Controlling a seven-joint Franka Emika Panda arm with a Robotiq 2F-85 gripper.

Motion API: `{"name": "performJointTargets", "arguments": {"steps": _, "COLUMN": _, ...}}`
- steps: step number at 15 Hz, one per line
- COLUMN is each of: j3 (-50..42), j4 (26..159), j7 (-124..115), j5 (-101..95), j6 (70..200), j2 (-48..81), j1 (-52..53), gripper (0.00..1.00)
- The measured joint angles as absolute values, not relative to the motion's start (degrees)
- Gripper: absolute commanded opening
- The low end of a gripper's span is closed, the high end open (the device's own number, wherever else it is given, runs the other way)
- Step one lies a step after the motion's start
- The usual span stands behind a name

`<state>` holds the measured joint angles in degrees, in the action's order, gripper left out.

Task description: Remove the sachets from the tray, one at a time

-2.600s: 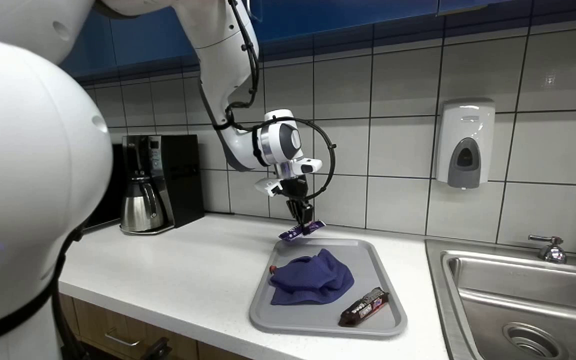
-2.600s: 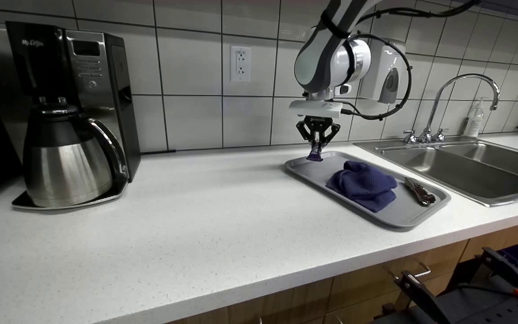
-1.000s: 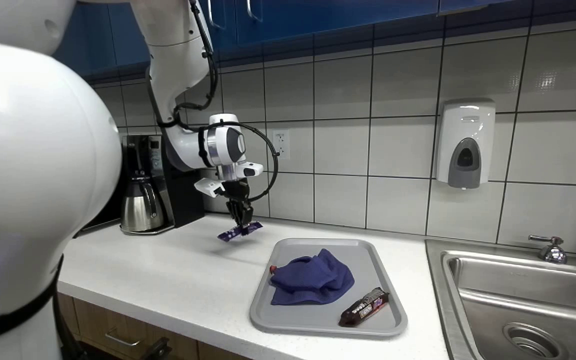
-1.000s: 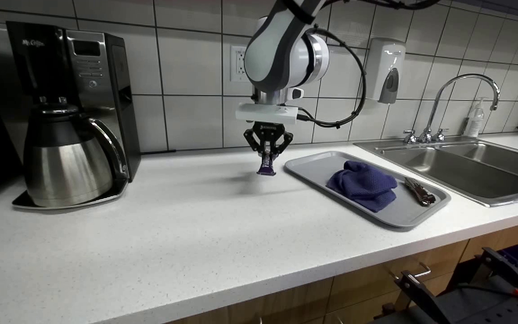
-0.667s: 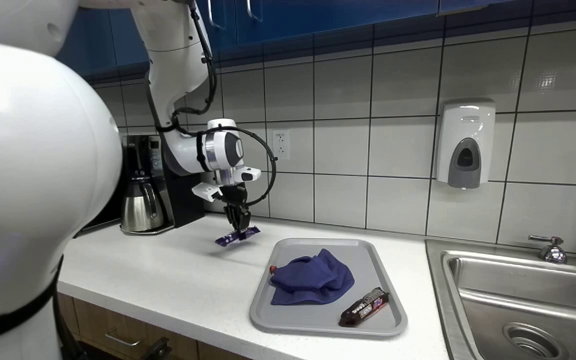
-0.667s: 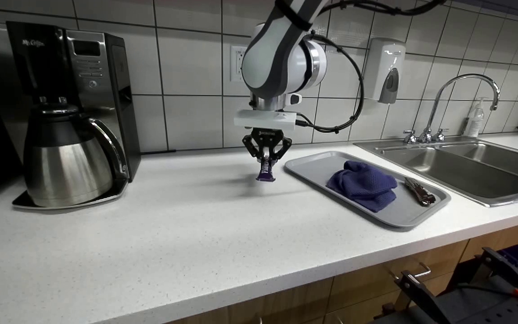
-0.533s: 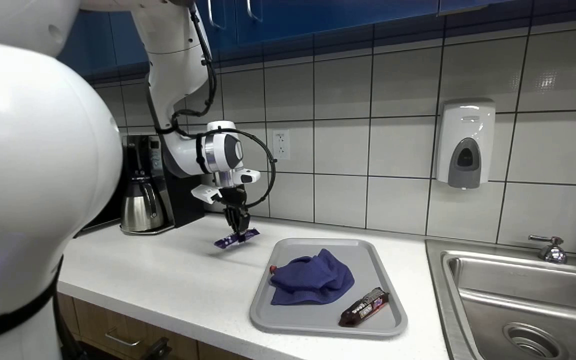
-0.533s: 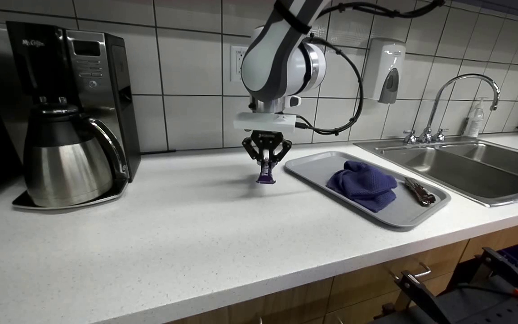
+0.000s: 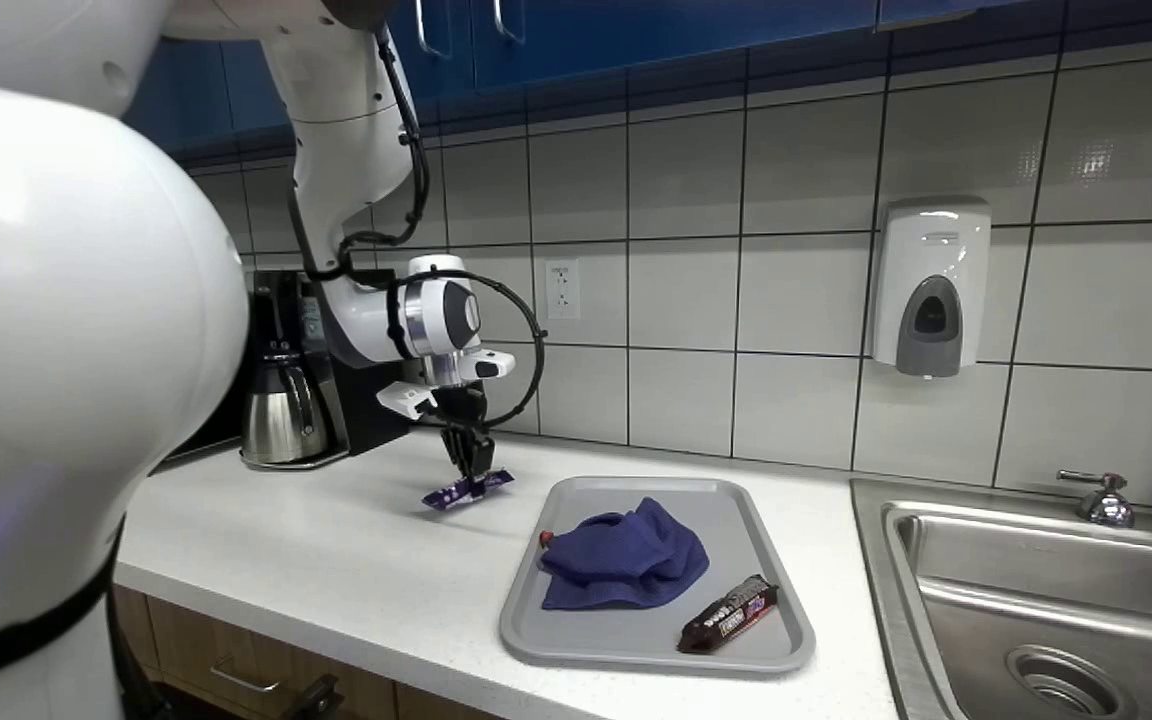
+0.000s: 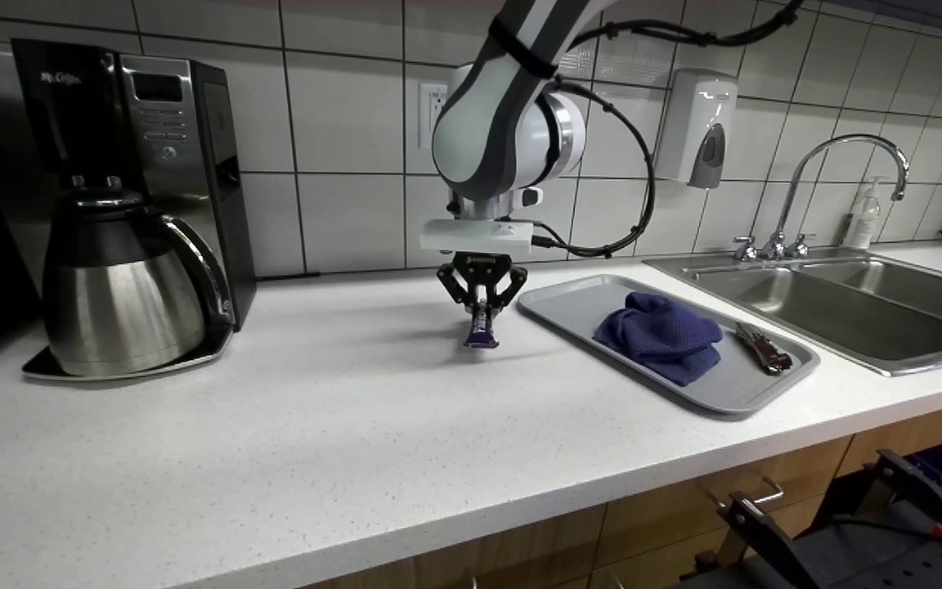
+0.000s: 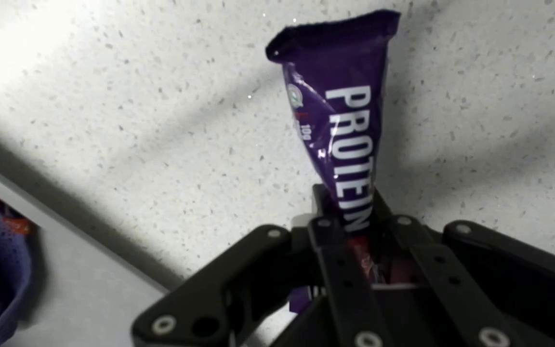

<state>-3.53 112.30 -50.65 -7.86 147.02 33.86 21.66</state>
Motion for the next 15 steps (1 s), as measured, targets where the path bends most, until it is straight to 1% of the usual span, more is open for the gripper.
{"name": "performJointTargets", "arguments": {"steps": 1, "j3": -3.6, "j4": 112.3, "j7": -50.7, "j5": -7.9, "j6": 147.0, "j2": 34.0, "j1": 21.7, "gripper": 0.07}}
{"name": "performJointTargets", "arguments": {"steps": 2, "j3": -3.6, "j4": 112.2, "j7": -50.8, "j5": -7.9, "j6": 147.0, "j2": 34.2, "j1": 21.8, "gripper": 0.43}}
{"name": "performJointTargets", "arguments": {"steps": 3, "j3": -3.6, "j4": 112.1, "j7": -50.9, "j5": -7.9, "j6": 147.0, "j2": 34.3, "j1": 21.8, "gripper": 0.43}}
{"name": "performJointTargets", "arguments": {"steps": 4, "j3": -3.7, "j4": 112.0, "j7": -50.9, "j5": -7.9, "j6": 146.9, "j2": 34.5, "j1": 21.9, "gripper": 0.47}}
{"name": "performJointTargets", "arguments": {"steps": 7, "j3": -3.7, "j4": 111.8, "j7": -51.1, "j5": -7.9, "j6": 146.9, "j2": 34.8, "j1": 21.9, "gripper": 0.70}}
{"name": "performJointTargets", "arguments": {"steps": 8, "j3": -3.7, "j4": 111.7, "j7": -51.2, "j5": -7.9, "j6": 146.9, "j2": 34.8, "j1": 21.9, "gripper": 0.77}}
{"name": "performJointTargets", "arguments": {"steps": 9, "j3": -3.8, "j4": 111.7, "j7": -51.2, "j5": -7.9, "j6": 146.9, "j2": 34.8, "j1": 21.9, "gripper": 0.85}}
{"name": "performJointTargets", "arguments": {"steps": 11, "j3": -4.1, "j4": 111.4, "j7": -51.3, "j5": -7.9, "j6": 146.9, "j2": 34.8, "j1": 21.9, "gripper": 0.99}}
{"name": "performJointTargets", "arguments": {"steps": 12, "j3": -4.3, "j4": 111.3, "j7": -51.4, "j5": -7.9, "j6": 146.9, "j2": 34.7, "j1": 21.9, "gripper": 1.00}}
{"name": "performJointTargets", "arguments": {"steps": 15, "j3": -5.1, "j4": 111.0, "j7": -51.7, "j5": -7.9, "j6": 146.9, "j2": 34.3, "j1": 21.9, "gripper": 1.00}}
